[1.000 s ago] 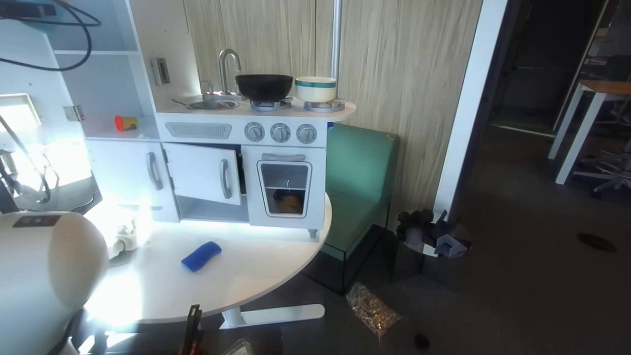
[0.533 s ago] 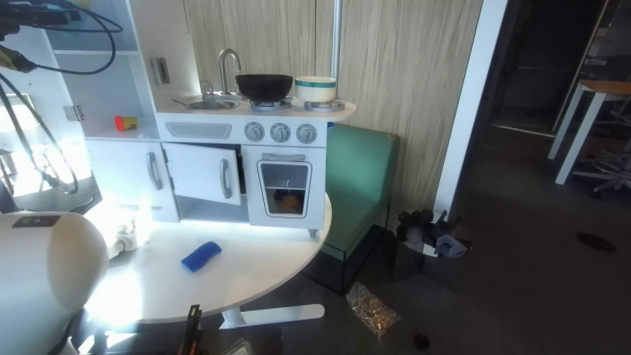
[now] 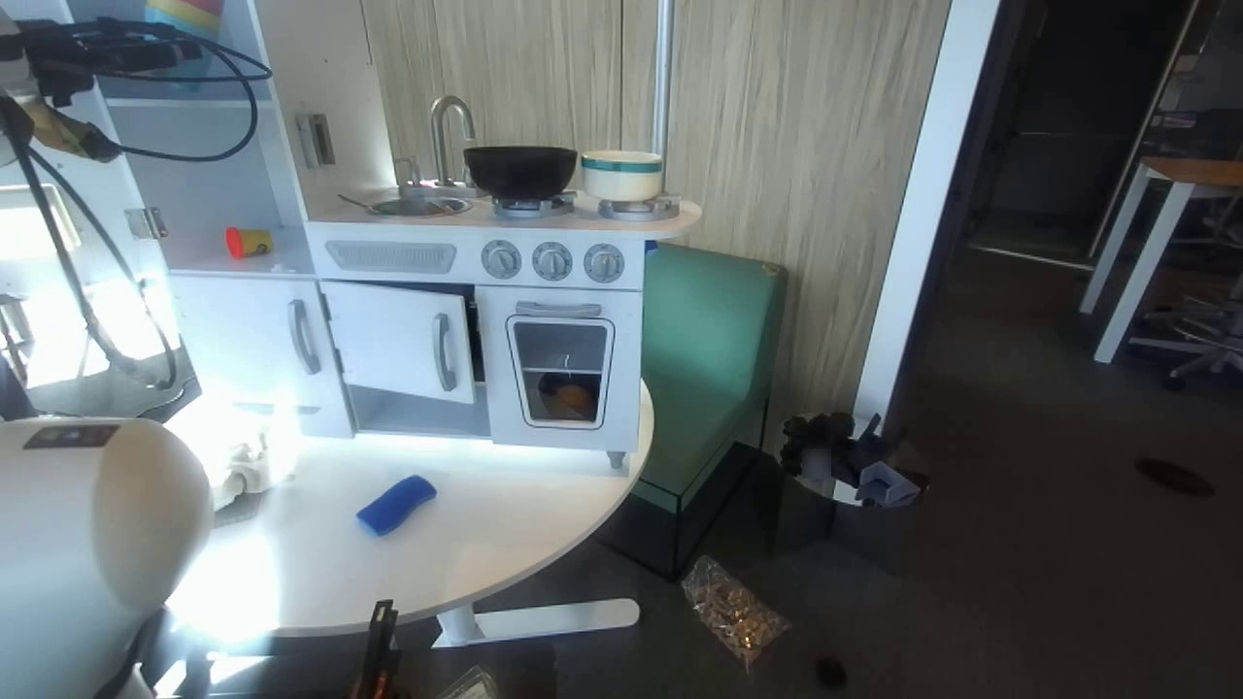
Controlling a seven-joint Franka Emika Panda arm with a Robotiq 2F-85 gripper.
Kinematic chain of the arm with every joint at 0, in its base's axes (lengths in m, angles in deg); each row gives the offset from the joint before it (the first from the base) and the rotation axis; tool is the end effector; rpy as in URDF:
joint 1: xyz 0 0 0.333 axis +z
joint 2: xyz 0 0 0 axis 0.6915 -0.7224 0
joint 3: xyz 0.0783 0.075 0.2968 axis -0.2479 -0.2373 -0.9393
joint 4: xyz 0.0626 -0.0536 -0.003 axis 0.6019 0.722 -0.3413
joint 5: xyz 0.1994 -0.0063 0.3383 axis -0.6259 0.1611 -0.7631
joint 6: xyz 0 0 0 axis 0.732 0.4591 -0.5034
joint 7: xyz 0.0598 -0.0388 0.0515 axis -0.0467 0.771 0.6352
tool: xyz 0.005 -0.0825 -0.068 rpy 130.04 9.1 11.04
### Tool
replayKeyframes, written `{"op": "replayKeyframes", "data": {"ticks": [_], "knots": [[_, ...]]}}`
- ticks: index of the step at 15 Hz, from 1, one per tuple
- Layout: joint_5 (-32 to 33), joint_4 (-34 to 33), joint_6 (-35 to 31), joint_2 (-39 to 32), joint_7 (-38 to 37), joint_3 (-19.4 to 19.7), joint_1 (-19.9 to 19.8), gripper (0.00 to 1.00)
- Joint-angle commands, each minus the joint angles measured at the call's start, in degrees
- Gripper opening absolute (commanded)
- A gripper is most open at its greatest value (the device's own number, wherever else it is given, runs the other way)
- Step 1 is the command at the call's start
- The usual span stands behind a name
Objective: Open the cabinet door and move the objects from the lower shelf onto the top shelf
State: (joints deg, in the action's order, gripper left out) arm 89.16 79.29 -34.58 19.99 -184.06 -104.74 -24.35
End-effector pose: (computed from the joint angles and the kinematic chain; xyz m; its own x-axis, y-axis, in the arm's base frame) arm 0.4942 0.3178 0.5550 -0.2029 -0.0013 0.9792 -0.4564 -0.8846 -0.0958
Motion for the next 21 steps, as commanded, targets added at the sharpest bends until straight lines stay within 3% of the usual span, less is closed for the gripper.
{"op": "replayKeyframes", "data": {"ticks": [1,15,16,17,21], "knots": [[5.79,-1.23,5.92,-2.15,-0.08,0.07,0.56,0.54],[9.42,-0.28,14.9,-6.28,0.56,0.55,0.61,0.54],[9.95,-0.34,15.38,-6.57,0.44,0.53,0.65,0.57],[10.4,-0.33,15.88,-6.83,0.36,0.47,0.73,0.94],[11.48,0.05,17.21,-6.69,0.19,0.13,1.1,1.0]]}}
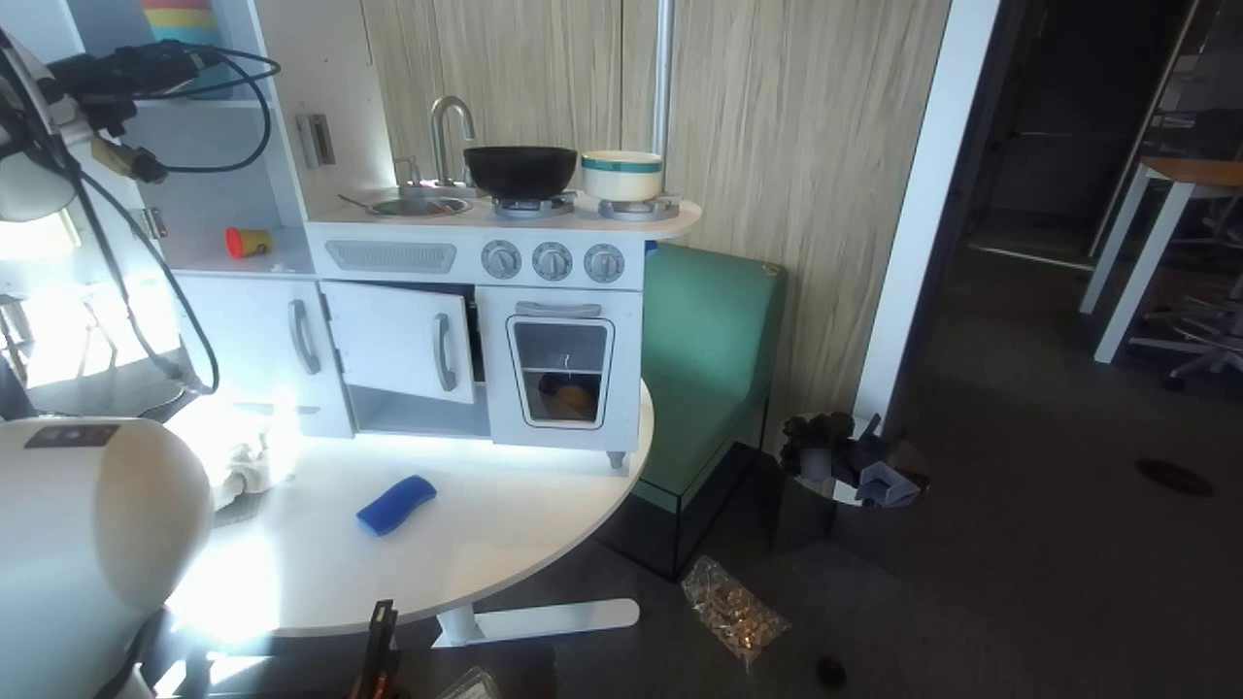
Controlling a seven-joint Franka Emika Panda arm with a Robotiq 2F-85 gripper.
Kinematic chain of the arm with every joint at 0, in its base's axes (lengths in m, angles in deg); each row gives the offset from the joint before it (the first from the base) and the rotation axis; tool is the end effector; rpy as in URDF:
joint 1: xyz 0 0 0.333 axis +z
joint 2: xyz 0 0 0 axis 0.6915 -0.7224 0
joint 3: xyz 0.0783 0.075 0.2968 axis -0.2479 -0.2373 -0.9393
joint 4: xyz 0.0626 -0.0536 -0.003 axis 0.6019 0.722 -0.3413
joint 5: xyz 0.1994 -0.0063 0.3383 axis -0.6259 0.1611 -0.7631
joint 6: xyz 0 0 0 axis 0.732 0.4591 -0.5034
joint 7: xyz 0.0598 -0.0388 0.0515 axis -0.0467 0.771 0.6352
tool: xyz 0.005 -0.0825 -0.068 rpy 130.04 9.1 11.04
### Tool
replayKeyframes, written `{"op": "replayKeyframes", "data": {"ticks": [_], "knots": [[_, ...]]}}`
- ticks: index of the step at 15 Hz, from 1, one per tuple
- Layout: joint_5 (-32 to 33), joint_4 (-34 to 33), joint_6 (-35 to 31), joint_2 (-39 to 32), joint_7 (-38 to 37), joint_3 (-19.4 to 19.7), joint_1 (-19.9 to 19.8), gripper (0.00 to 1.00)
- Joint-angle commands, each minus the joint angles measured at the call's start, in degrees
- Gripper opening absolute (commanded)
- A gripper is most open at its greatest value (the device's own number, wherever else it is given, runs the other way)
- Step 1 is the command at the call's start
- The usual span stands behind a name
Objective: Open the cabinet door and move the objects from the lower shelf onto the top shelf
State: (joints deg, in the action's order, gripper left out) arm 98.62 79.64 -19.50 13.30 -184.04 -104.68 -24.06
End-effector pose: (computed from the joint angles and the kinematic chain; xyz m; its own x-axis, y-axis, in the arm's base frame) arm 0.5184 0.3056 0.5167 -0.3102 0.2003 0.9293 -0.5719 -0.8202 -0.0141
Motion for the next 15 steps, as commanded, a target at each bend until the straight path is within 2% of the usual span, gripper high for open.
{"op": "replayKeyframes", "data": {"ticks": [1,6,8,12,15], "knots": [[1.16,-0.07,2.59,0.49,0.38,-0.2,1.08,1.0],[-2.36,1.18,2.48,2.95,0.49,-2.06,2.74,1.0],[-6.04,1.92,3.16,4.61,1.74,-3.21,3.72,1.0],[-15.82,4.34,7.51,9.22,5.08,-5.95,6.28,1.0],[-25.94,6.18,3.65,13.78,7.6,-7.63,8.1,1.0]]}}
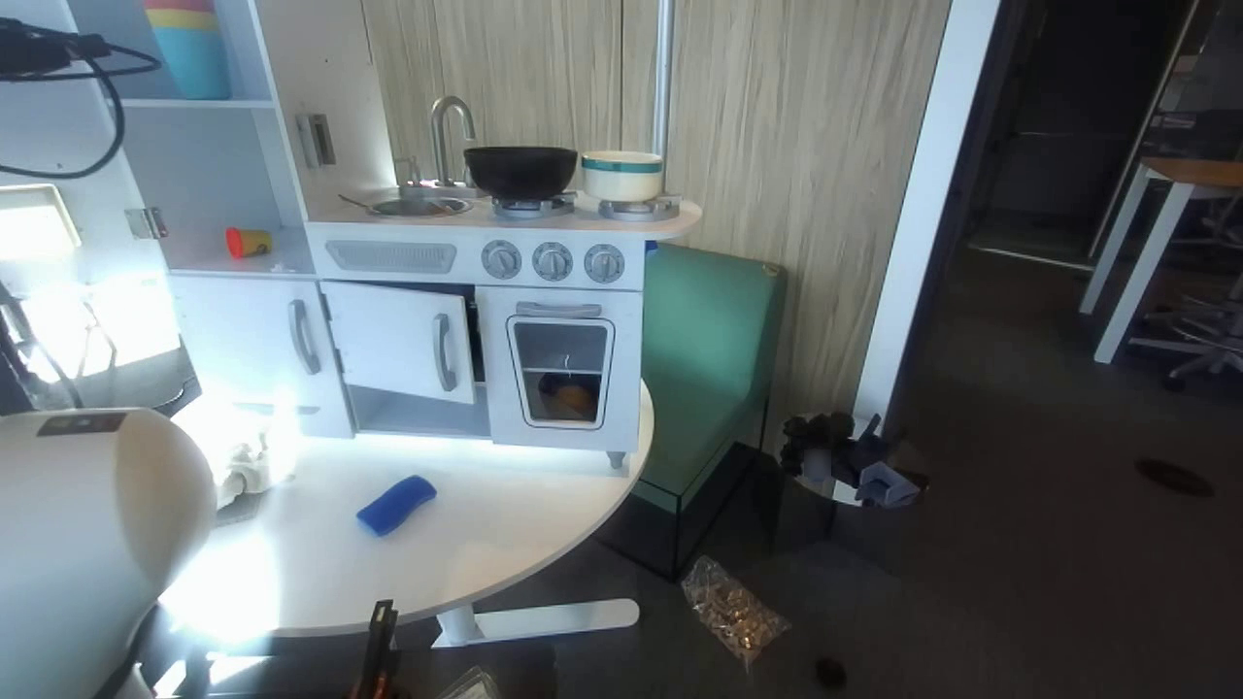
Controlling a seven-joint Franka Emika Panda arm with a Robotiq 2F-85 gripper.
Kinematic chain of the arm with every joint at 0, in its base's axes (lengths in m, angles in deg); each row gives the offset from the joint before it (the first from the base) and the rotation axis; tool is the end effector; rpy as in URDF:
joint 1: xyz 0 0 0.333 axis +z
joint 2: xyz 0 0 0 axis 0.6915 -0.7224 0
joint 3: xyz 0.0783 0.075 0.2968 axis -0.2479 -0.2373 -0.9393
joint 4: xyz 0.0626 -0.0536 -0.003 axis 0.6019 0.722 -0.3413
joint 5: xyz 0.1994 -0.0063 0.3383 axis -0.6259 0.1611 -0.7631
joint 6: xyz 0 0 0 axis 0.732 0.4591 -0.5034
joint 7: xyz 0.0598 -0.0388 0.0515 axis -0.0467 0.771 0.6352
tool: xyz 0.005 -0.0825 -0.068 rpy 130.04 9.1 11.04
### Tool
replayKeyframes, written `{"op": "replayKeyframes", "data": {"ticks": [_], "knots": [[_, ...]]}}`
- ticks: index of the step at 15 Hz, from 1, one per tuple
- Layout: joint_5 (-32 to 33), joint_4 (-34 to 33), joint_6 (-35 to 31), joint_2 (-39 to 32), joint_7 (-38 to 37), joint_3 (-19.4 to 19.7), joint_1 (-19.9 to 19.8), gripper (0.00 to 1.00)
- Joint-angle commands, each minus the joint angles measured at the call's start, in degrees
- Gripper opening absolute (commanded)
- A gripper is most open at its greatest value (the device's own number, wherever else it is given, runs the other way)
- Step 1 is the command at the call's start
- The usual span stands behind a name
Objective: Open the cabinet door and move the objects from the lower shelf onto the top shelf
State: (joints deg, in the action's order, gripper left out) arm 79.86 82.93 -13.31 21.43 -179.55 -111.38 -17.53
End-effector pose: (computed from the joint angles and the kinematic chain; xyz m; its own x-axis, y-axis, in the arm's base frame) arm 0.4073 0.3646 0.5469 -0.1973 0.0695 0.9779 -0.6035 -0.7947 -0.0653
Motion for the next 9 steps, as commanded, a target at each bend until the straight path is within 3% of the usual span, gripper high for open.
{"op": "replayKeyframes", "data": {"ticks": [1,5,9], "knots": [[-10.73,3.32,-4.2,7.11,4.23,-1.24,2.2,1.0],[-25.02,4.7,-14.56,12.99,8.37,-0.06,3.79,1.0],[-37.95,5.33,-27.04,16.92,14.96,3.88,2.75,1.0]]}}
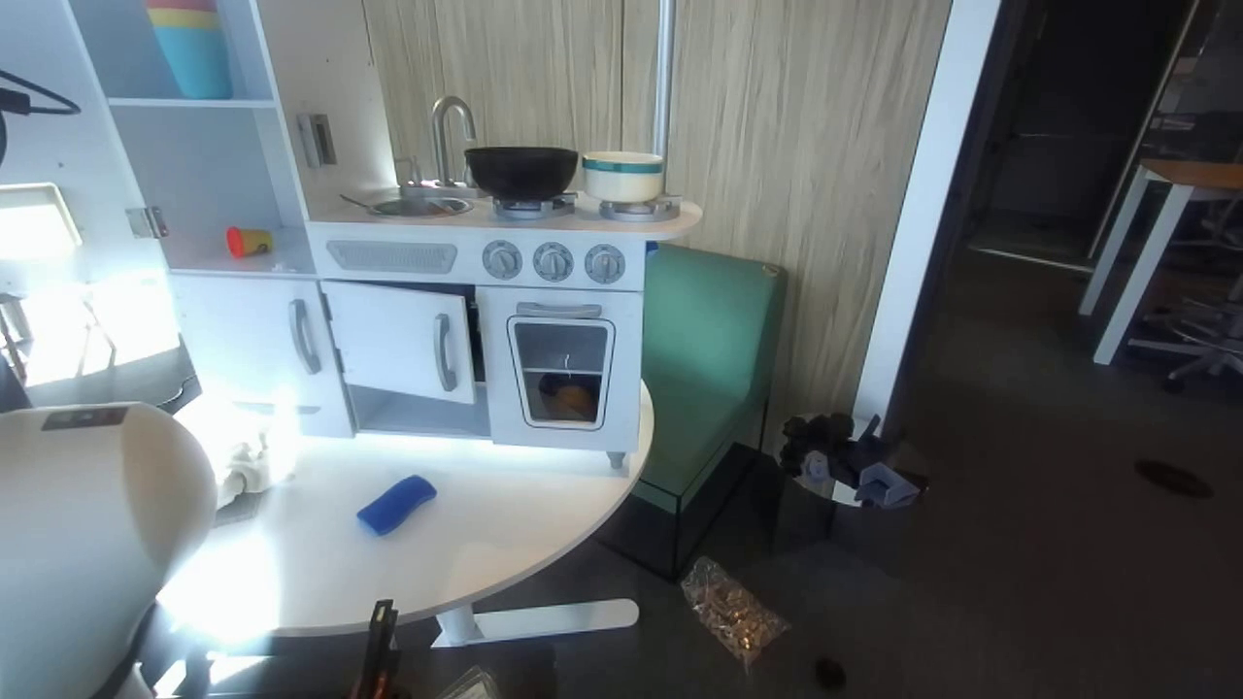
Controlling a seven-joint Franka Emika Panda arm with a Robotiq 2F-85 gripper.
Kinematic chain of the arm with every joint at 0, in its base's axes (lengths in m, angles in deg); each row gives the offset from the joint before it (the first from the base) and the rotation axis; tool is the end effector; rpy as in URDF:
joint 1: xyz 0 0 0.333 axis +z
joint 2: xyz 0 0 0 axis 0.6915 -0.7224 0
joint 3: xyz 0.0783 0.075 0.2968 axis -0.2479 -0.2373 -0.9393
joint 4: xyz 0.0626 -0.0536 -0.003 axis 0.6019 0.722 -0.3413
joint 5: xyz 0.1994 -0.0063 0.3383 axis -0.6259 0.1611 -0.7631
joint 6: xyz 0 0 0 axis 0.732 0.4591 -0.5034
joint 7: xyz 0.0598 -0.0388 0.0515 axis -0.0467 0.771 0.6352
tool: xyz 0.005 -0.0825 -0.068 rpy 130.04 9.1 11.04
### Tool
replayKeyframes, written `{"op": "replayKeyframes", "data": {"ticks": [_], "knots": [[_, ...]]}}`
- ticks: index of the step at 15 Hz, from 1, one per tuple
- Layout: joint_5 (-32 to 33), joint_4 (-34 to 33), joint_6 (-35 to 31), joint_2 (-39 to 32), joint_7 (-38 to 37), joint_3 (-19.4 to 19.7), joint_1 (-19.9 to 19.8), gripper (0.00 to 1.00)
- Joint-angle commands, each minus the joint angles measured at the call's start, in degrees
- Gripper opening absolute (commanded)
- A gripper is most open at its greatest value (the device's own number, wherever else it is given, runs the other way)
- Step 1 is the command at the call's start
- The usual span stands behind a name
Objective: Open the cabinet door and move the objects from the lower shelf onto the top shelf
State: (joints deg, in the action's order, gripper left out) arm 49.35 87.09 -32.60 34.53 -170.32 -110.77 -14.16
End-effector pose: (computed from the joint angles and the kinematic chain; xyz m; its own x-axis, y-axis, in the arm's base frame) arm 0.3229 0.3802 0.5665 0.2290 -0.2125 0.9500 -0.4843 -0.8714 -0.0782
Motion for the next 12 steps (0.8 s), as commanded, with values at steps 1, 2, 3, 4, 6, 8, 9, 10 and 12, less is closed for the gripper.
{"op": "replayKeyframes", "data": {"ticks": [1,2,3,4,6,8,9,10,12], "knots": [[-10.54,0.7,-7.74,3.5,8.03,3.84,-1.31,1.0],[-14.88,-0.14,-6.91,3.08,11.52,4.51,-1.86,1.0],[-17.07,-0.28,-6.58,2.9,13.48,4.91,-2.75,1.0],[-20.2,-0.74,-6.6,2.37,15.45,5.54,-3.55,1.0],[-24.6,-1.01,-6.44,1.73,18.63,6.09,-5.37,1.0],[-29.52,-1.05,-7.43,1.76,22.04,6.62,-6.73,1.0],[-31.25,-0.96,-7.87,1.77,23.39,6.61,-7.45,1.0],[-33.76,-0.86,-8.91,1.65,25.0,6.82,-8.02,1.0],[-36.95,-0.47,-10.54,0.98,26.96,6.54,-9.34,1.0]]}}
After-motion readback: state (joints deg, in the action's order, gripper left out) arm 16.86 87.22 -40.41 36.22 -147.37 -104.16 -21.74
